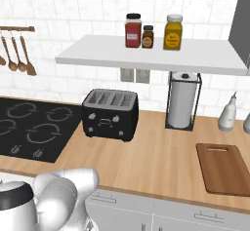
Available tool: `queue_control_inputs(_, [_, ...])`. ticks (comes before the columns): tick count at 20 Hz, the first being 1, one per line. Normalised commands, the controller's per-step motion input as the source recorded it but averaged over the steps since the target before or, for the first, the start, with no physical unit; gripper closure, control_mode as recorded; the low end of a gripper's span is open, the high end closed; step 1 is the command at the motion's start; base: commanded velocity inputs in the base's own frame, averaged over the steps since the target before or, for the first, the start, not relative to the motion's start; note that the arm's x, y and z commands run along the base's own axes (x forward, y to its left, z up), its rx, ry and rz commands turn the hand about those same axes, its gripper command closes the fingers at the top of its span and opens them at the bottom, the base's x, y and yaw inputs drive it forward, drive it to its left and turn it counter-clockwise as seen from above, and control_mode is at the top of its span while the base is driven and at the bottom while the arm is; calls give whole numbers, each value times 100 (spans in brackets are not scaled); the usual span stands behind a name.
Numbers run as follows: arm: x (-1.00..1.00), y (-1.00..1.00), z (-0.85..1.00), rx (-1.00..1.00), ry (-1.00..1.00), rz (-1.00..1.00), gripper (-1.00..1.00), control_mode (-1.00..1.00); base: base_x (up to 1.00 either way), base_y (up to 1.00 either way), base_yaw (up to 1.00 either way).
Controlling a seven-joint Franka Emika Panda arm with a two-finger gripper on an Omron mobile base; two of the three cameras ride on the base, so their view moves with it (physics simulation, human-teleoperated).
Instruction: Pick up the knife from the drawer and place it on the cutting board. Then place the meat from the plate to the cutting board.
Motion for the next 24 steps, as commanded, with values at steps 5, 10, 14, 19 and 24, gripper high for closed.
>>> queue_control_inputs(5, [0, 11, -48, -2, 2, 3, -100, -100, 0, 0, 0])
queue_control_inputs(10, [0, 0, -43, 0, 7, 2, -100, -100, 0, 0, 0])
queue_control_inputs(14, [0, 0, -45, 0, 8, 2, -100, -100, 0, 0, 0])
queue_control_inputs(19, [0, 0, -34, 0, 8, 2, -100, -100, 0, 0, 0])
queue_control_inputs(24, [-3, 0, -22, 0, 8, 0, 100, -100, 0, 0, 0])
